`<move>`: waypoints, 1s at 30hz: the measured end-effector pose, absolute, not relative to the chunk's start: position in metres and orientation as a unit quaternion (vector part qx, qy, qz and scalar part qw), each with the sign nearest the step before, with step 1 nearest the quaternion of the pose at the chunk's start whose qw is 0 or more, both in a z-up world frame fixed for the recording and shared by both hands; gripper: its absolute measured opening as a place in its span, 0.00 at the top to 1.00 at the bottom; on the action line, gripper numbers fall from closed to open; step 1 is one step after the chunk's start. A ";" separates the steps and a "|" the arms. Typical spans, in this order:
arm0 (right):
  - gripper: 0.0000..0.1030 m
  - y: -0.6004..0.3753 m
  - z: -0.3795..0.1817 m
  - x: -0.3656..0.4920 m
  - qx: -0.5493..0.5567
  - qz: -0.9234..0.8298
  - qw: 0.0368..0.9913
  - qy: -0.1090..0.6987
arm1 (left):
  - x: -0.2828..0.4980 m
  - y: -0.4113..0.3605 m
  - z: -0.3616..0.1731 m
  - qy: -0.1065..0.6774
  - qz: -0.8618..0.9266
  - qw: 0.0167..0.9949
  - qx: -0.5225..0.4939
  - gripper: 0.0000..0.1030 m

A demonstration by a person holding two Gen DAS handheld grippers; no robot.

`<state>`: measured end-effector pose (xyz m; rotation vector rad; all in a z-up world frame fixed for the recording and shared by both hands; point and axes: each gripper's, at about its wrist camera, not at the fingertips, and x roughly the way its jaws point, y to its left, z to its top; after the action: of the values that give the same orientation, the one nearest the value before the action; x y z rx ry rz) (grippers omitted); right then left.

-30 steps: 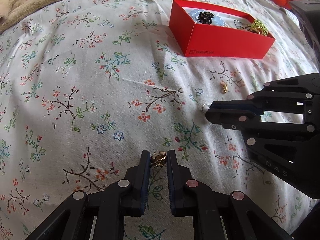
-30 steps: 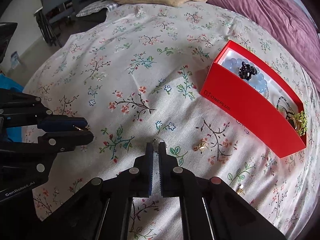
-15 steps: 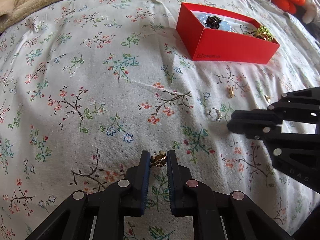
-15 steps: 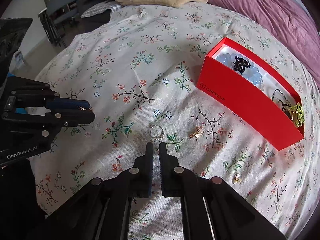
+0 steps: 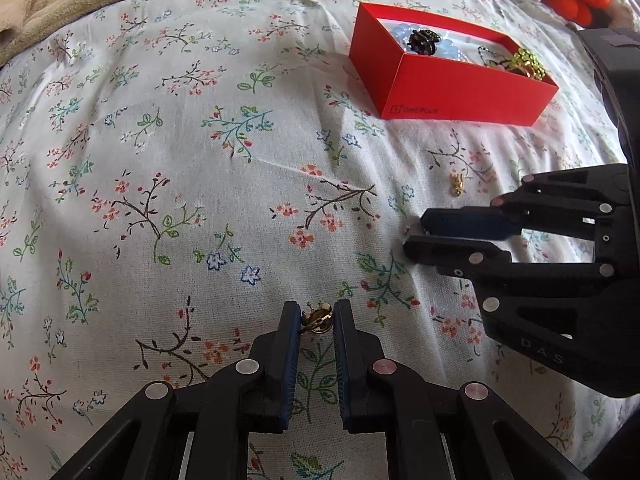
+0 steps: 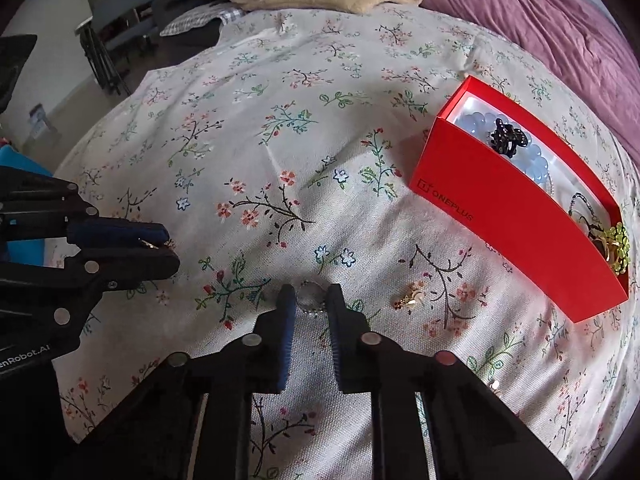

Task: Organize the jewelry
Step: 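Carry the earring and ring over the red box and lower them inside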

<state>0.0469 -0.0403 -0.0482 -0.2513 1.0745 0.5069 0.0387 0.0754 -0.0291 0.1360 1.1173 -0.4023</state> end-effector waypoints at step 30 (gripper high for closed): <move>0.84 -0.151 0.040 0.065 -0.021 0.144 0.883 0.446 | 0.086 0.002 0.036 0.458 -0.214 0.862 0.016 0.90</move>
<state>0.0649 -0.1507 0.0401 -0.0428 0.9290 0.2998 0.0859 0.0021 0.0361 0.0341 0.9607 -0.4498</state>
